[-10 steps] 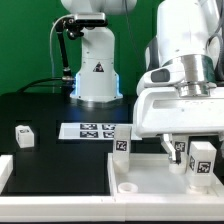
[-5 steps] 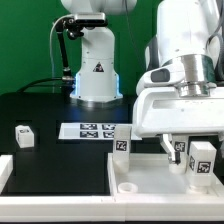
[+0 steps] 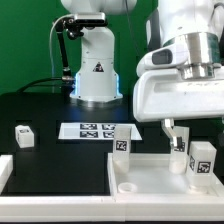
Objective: Assemble square table
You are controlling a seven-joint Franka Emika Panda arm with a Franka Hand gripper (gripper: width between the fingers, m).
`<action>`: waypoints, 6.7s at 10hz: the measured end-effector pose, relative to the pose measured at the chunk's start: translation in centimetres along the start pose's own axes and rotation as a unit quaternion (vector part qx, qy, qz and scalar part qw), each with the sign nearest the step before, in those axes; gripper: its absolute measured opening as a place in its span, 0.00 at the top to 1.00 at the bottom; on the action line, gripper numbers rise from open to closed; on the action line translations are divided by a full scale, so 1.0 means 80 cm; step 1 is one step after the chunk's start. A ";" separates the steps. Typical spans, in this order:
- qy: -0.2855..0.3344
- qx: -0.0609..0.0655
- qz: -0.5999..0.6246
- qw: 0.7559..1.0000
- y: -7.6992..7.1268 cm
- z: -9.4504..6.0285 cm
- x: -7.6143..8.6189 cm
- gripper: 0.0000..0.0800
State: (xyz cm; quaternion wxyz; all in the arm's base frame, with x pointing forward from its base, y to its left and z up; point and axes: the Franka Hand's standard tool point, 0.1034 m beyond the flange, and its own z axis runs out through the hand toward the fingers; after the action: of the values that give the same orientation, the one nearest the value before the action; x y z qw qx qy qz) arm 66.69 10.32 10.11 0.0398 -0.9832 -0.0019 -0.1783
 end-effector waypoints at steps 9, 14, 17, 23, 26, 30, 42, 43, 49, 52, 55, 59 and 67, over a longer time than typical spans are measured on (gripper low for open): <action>-0.229 -0.021 0.030 0.973 0.009 0.014 0.016 0.19; -0.192 -0.028 0.051 0.980 0.005 0.033 0.027 0.33; -0.189 -0.046 0.145 0.970 0.005 0.034 0.027 0.64; -0.153 -0.107 0.488 0.852 0.020 0.033 0.024 0.64; -0.146 -0.123 0.557 0.808 0.024 0.032 0.022 0.64; -0.060 -0.100 0.767 0.631 0.039 0.027 -0.001 0.63; -0.166 -0.129 0.335 0.918 -0.006 0.018 -0.006 0.19; -0.171 -0.122 0.283 0.936 -0.014 0.020 -0.009 0.19; -0.153 -0.122 0.326 0.925 -0.013 0.028 -0.017 0.40; -0.142 -0.134 0.405 0.893 -0.015 0.028 -0.017 0.64; -0.125 -0.138 0.551 0.814 -0.011 0.030 -0.012 0.64; -0.064 -0.068 0.788 0.608 -0.025 0.039 0.001 0.64; -0.085 -0.050 0.618 0.780 -0.009 0.042 -0.012 0.20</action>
Offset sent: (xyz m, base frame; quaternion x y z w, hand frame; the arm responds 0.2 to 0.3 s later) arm 0.0180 -0.0100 -0.0009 -0.0338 -0.2608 0.0061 0.9648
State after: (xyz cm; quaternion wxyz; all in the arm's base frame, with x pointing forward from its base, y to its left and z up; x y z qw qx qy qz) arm 66.95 11.34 6.72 0.0919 -0.7854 0.6114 -0.0309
